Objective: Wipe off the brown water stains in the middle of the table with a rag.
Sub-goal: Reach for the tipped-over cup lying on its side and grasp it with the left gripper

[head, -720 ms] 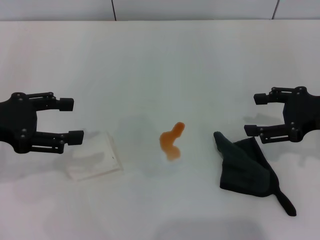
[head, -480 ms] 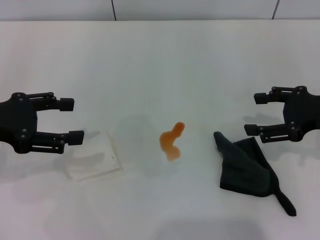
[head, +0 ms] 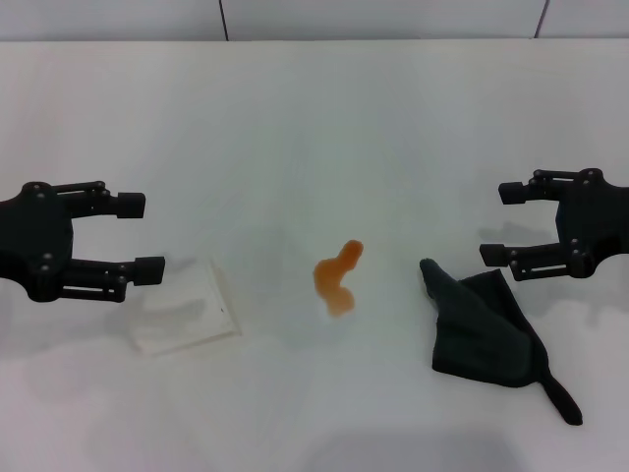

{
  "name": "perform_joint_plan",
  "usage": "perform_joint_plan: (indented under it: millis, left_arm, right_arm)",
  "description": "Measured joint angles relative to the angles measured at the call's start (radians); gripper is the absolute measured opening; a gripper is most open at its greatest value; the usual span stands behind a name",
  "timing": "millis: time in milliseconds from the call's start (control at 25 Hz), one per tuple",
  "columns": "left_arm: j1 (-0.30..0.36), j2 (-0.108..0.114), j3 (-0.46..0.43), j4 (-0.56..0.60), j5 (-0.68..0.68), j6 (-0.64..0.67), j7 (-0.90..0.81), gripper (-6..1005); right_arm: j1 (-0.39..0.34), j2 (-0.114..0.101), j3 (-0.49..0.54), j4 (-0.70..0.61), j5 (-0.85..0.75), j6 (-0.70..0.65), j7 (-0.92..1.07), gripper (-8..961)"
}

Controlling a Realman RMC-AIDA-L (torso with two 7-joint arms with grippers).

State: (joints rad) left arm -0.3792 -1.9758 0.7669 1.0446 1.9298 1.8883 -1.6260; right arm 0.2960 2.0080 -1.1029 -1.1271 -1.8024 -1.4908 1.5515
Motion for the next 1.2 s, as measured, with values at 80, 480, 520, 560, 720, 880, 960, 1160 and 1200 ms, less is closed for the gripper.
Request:
perform_joint_plan:
  millis: [80,480,520,560,720,880,960,1160,1200]
  left_arm:
    - [-0.001,0.000,0.000,0.000,0.000,-0.002,0.000,888]
    - [-0.024,0.022,0.000,-0.005,0.022,-0.017,-0.005,887]
    - [-0.029,0.026,0.000,-0.010,0.025,-0.017,-0.006,887]
    - [-0.039,0.030,0.000,-0.017,0.035,-0.017,-0.008,887]
    - [-0.076,0.036,-0.001,-0.038,0.104,-0.024,-0.011,887]
    - [-0.124,0.041,0.000,-0.067,0.185,-0.029,-0.012,887]
    - [-0.145,0.042,-0.001,-0.076,0.221,-0.033,-0.013,887]
    - [-0.175,0.043,0.003,-0.080,0.268,-0.039,-0.014,887]
    - [-0.181,0.043,0.004,-0.082,0.279,-0.040,-0.014,887]
  right_arm:
    - [0.000,0.000,0.000,0.000,0.000,0.000,0.001,844]
    - [0.003,0.001,-0.002,0.008,0.009,0.001,0.004,844]
    - [0.002,0.001,-0.003,0.008,0.012,0.001,0.004,844]
    - [0.001,0.001,-0.004,0.009,0.014,0.001,0.004,844]
    - [-0.004,0.001,-0.009,0.012,0.024,0.001,0.006,844]
    - [-0.006,0.002,-0.011,0.014,0.036,-0.002,0.007,843]
    - [-0.007,0.002,-0.011,0.015,0.040,-0.006,0.008,843]
    - [-0.010,0.002,-0.013,0.021,0.043,-0.010,0.009,843]
    - [-0.010,0.002,-0.014,0.025,0.043,-0.011,0.009,843]
